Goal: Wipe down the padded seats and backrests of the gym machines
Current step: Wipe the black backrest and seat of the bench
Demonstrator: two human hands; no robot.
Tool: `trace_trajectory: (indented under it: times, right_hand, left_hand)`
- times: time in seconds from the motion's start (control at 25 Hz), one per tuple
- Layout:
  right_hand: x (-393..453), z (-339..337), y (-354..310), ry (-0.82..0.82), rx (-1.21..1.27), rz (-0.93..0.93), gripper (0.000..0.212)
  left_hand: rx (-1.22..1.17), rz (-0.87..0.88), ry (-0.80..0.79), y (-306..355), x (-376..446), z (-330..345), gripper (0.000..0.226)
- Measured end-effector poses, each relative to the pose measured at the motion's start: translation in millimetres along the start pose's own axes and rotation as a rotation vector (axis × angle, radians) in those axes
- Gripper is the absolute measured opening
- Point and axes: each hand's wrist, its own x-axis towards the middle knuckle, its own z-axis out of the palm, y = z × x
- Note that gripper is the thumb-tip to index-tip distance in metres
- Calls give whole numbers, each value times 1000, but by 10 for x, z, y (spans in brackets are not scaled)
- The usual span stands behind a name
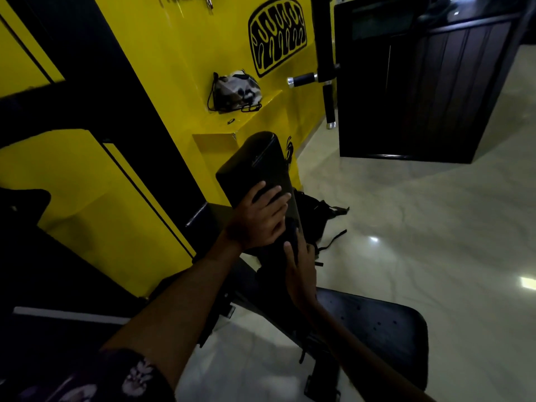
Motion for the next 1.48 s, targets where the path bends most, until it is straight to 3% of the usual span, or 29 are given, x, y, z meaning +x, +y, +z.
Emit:
trace_trajectory:
  times: [0.08,0.24,0.48,0.64,0.68,0.88,0.92,1.04,1.12,1.24,1.36,1.48]
  right_hand:
    - [-54,1,192,-11,-12,-71,62]
    - [145,-57,349,-21,10,172,49]
    - [-189,8,265,13,54,-82,50]
    - [139,19,429,12,78,271,50]
    - [252,27,402,13,44,285,50]
    - [3,-11,311,14,-55,-116,62]
    - [-55,-11,410,3,-81,-127,62]
    - [146,-38,513,-18,-45,108,52]
    - [380,-81,374,-21,-12,159,50]
    - [353,-105,118,23,18,-17,51]
    - [41,-37,356,14,-25,-156,54]
    - [207,-20,568,-9,10,99,50]
  left_hand:
    - [9,-17,15,-11,3,4,23]
    - [32,-81,47,34,-11,41,25]
    - [86,-100,10,72,-49,72,26]
    - [113,-114,2,91,-44,99,26]
    - [118,-116,5,81,-28,103,26]
    - [132,-113,19,90,-33,118,27]
    - [131,-115,13,94,-33,114,27]
    - [129,-120,13,89,-40,105,27]
    - [132,-117,11,80,-47,111,27]
    - [143,-118,2,78,-59,115,27]
    - [143,-113,-8,96,-51,115,28]
    - [151,-110,-9,79,-46,108,27]
